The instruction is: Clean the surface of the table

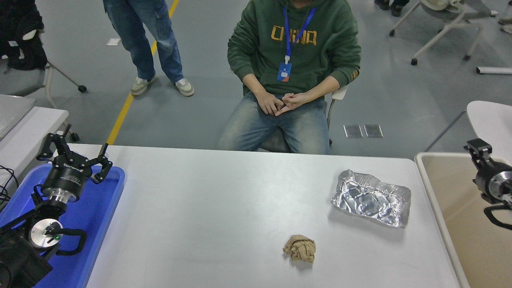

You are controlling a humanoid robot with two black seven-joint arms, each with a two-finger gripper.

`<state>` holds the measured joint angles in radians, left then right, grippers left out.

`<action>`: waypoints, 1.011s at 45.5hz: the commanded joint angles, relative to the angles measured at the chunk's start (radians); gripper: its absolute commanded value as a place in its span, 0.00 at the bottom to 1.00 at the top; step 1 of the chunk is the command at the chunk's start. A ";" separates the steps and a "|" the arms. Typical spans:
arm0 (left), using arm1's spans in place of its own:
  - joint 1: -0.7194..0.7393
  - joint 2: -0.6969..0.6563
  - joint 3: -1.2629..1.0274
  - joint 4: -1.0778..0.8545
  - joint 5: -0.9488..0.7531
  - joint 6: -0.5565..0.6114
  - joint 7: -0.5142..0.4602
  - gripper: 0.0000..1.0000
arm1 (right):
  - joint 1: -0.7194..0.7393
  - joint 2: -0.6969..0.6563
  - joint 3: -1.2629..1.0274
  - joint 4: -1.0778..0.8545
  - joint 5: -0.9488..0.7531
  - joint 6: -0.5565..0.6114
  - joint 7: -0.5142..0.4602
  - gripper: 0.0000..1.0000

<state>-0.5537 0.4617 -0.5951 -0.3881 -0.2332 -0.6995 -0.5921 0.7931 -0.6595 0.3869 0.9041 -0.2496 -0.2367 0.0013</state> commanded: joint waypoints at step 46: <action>0.000 0.000 0.000 0.000 0.000 0.000 0.000 1.00 | -0.100 0.589 0.494 -0.214 0.205 0.010 0.054 1.00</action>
<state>-0.5538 0.4617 -0.5951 -0.3881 -0.2332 -0.6995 -0.5921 0.6962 -0.0877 0.8713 0.7002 -0.0466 -0.2277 0.0463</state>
